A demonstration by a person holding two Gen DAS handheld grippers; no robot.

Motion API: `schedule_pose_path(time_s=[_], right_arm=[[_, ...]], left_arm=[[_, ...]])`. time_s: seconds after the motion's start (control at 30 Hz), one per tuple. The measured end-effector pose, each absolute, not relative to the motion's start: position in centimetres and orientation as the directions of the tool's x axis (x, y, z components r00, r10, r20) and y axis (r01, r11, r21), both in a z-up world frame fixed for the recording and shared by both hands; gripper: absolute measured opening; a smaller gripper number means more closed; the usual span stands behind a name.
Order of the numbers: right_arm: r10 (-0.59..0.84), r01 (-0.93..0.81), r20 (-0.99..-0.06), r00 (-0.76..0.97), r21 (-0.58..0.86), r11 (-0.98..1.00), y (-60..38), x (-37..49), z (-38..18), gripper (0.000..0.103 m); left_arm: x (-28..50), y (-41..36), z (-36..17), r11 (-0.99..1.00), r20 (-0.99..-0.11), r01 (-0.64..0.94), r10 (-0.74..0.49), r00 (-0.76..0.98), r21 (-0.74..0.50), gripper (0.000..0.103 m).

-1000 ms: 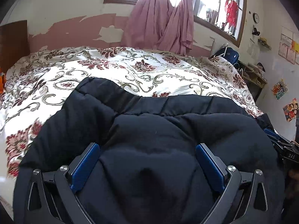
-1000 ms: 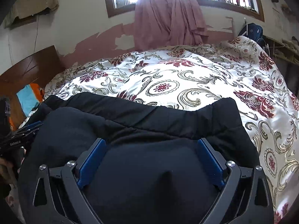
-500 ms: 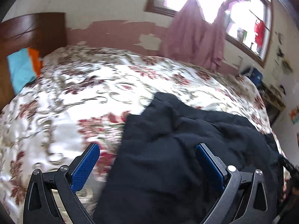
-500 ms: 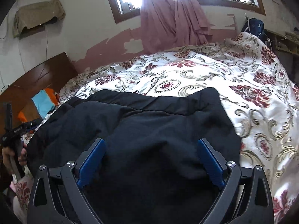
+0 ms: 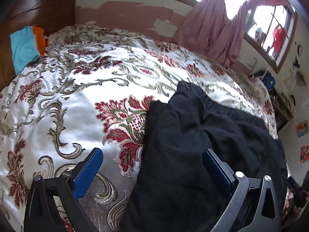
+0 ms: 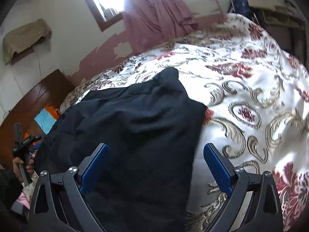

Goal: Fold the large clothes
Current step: 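Lift the jacket edge with both tools and fold it across, then lift the navy jacket bundle with both tools and turn it over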

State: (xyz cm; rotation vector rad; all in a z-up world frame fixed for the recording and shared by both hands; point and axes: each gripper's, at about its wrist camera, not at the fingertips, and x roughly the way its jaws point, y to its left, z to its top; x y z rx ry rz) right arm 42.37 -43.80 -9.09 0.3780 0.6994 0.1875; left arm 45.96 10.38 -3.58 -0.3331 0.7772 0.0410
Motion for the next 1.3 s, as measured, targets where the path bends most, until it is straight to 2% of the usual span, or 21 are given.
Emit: schedule_pose_path(time_s=[0.2, 0.27, 0.47, 0.67, 0.77, 0.93, 1.1, 1.2, 1.3], right_arm=[[0.354, -0.031, -0.615, 0.704, 0.472, 0.881, -44.8, 43.7, -11.7, 0.096], [0.393, -0.038, -0.618, 0.681, 0.506, 0.862, -44.9, 44.3, -12.8, 0.102], [0.498, -0.058, -0.533, 0.684, 0.641, 0.765, -46.5, 45.4, -15.3, 0.102], [0.509, -0.08, -0.508, 0.695, 0.649, 0.757, -46.4, 45.8, -15.6, 0.102], [0.56, -0.159, -0.462, 0.687, 0.657, 0.737, -45.7, 45.8, -15.2, 0.102], [0.575, -0.202, -0.475, 0.666, 0.627, 0.752, -44.5, 46.4, -14.8, 0.102], [0.583, -0.201, -0.474, 0.66, 0.636, 0.745, -44.8, 46.2, -14.7, 0.102], [0.571, -0.197, -0.485, 0.663, 0.623, 0.757, -44.6, 46.0, -14.6, 0.1], [0.548, -0.194, -0.504, 0.668, 0.593, 0.782, -44.2, 45.8, -14.3, 0.095]], left_arm=[[47.0, 9.4, -5.4, 0.973, -0.744, -0.08, -0.111, 0.659, -0.216, 0.103], [47.3, 9.3, -6.0, 0.973, -0.756, -0.059, -0.136, 0.64, -0.225, 0.103], [48.1, 9.7, -6.5, 0.963, -0.779, -0.035, -0.195, 0.597, -0.268, 0.103], [49.0, 9.6, -6.6, 0.959, -0.784, 0.003, -0.235, 0.575, -0.284, 0.103], [49.5, 9.2, -6.7, 0.949, -0.777, 0.047, -0.284, 0.561, -0.313, 0.103], [50.0, 7.8, -7.0, 0.931, -0.779, 0.119, -0.355, 0.517, -0.346, 0.103], [50.7, 7.2, -7.3, 0.918, -0.782, 0.093, -0.378, 0.495, -0.386, 0.103], [50.5, 7.1, -7.2, 0.915, -0.777, 0.087, -0.381, 0.502, -0.393, 0.098], [50.4, 7.4, -7.2, 0.909, -0.77, 0.066, -0.385, 0.509, -0.41, 0.084]])
